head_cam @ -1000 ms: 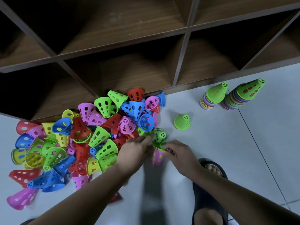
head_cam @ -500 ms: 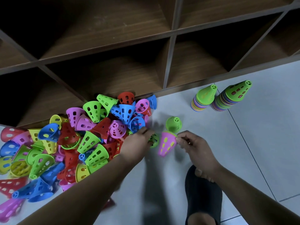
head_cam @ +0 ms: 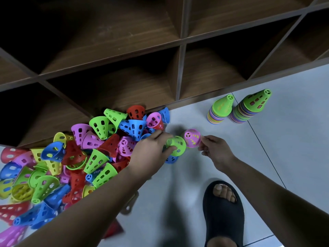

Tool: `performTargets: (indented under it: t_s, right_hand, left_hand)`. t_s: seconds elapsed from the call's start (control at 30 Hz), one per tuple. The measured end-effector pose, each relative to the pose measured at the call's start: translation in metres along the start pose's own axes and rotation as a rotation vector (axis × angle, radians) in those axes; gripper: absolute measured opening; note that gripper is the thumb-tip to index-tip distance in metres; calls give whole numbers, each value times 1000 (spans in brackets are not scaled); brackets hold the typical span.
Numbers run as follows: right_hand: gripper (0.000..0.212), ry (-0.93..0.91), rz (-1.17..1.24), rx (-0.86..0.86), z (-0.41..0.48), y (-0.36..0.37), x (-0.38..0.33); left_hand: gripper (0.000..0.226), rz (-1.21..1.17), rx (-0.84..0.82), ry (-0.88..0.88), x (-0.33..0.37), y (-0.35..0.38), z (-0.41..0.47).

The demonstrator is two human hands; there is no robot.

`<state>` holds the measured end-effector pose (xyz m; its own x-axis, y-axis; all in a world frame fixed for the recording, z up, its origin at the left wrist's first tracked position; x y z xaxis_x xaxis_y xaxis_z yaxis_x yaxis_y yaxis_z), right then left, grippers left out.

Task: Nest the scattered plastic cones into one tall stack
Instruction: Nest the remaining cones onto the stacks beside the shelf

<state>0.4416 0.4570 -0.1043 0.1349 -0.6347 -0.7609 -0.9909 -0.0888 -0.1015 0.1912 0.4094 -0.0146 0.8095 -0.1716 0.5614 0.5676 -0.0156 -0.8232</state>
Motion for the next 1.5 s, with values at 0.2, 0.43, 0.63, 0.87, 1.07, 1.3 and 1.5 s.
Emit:
performTargets:
  t_s: [0.2, 0.43, 0.63, 0.87, 1.07, 1.3, 1.5]
  right_hand:
    - [12, 93, -68, 1, 2, 6, 11]
    - [7, 99, -334, -27, -20, 19, 27]
    - [7, -176, -642, -107, -45, 46, 17]
    - [33, -547, -850, -48, -56, 81, -1]
    - [51, -761, -906, 81, -59, 78, -22]
    - [41, -942, -968, 281, -65, 63, -53]
    - [65, -921, -1149, 335, -38, 54, -64]
  left_hand:
    - [33, -161, 126, 32, 33, -8, 25]
    - [33, -96, 28, -1, 30, 16, 41]
    - [37, 104, 46, 16, 1, 0, 22]
    - [59, 274, -44, -94, -36, -23, 0]
    - [67, 364, -138, -116, -44, -20, -11]
    - [68, 415, -170, -130, -44, -19, -9]
    - [73, 452, -205, -134, -42, -19, -7]
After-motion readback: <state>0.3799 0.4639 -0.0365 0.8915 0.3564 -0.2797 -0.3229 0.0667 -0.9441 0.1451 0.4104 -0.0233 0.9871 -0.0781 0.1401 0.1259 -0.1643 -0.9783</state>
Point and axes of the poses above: each hand's wrist, its own z-axis towards the middle knuckle, its own y-axis out of the palm, x = y × z, the point moved 4 cm from there along z, towards the middle knuckle, and after that the axes turned 7 degrees about -z, right-handed, at the moved point
